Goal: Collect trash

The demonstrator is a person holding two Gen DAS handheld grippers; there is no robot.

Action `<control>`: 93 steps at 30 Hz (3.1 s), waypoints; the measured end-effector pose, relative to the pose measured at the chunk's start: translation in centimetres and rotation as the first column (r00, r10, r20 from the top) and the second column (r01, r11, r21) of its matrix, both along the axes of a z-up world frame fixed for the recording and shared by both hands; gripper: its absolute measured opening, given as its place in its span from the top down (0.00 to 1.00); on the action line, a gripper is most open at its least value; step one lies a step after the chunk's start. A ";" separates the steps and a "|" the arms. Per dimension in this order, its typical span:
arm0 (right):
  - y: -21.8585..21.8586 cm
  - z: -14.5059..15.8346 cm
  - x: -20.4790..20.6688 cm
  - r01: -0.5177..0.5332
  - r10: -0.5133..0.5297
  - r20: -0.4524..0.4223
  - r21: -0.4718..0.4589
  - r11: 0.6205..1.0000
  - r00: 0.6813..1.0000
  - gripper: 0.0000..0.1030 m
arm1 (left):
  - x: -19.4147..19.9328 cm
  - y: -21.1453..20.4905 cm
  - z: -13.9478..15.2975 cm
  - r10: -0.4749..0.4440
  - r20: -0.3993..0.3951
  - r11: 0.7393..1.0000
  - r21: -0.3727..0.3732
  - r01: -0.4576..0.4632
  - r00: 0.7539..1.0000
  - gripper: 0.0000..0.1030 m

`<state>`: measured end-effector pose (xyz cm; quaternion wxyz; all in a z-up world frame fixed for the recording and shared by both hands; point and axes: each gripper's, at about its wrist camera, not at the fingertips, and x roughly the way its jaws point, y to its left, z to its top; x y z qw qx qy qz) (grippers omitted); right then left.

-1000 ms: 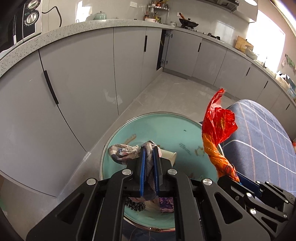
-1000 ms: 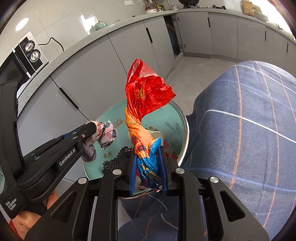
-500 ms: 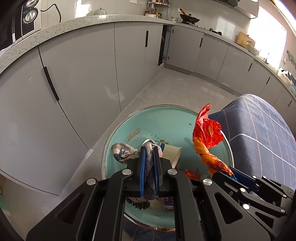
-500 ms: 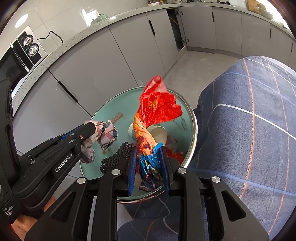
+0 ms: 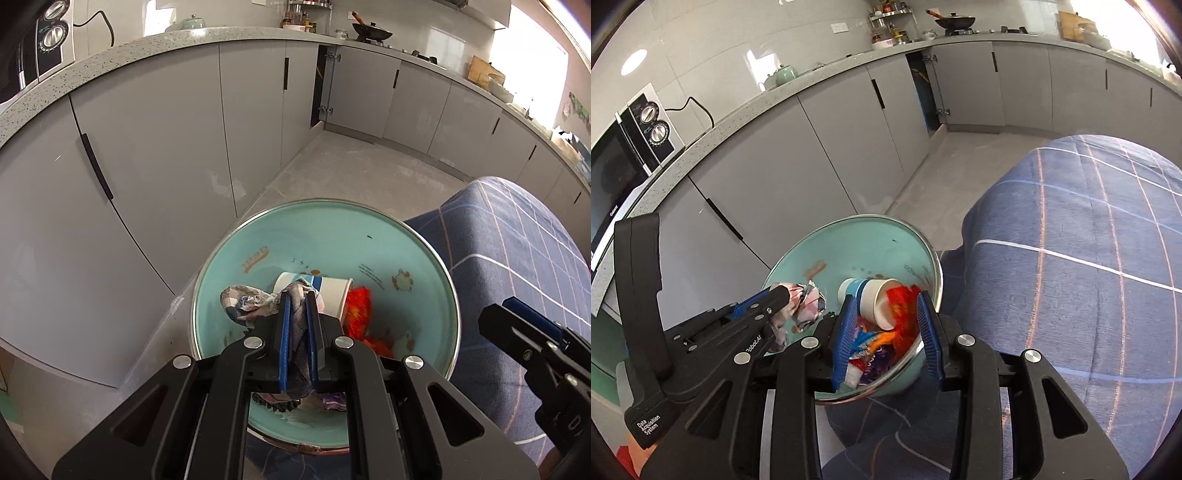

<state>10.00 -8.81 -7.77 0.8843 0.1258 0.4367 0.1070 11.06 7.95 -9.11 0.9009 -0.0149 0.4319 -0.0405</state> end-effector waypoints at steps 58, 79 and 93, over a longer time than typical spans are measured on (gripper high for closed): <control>0.2 -0.9 -2.2 0.054 -0.053 -0.027 0.041 0.998 0.998 0.27 | -2.7 2.6 -0.8 0.146 -0.018 0.984 0.110 -0.143 0.989 0.05; 2.3 -1.8 -8.4 0.006 -0.007 -0.038 -0.019 1.000 0.999 0.21 | -9.9 4.7 -2.6 0.167 -0.072 0.971 0.188 -0.151 0.983 0.05; 2.0 -1.3 -13.7 0.004 -0.004 -0.011 -0.027 1.000 1.000 0.21 | -15.4 4.8 -3.1 0.168 -0.082 0.976 0.155 -0.154 0.982 0.05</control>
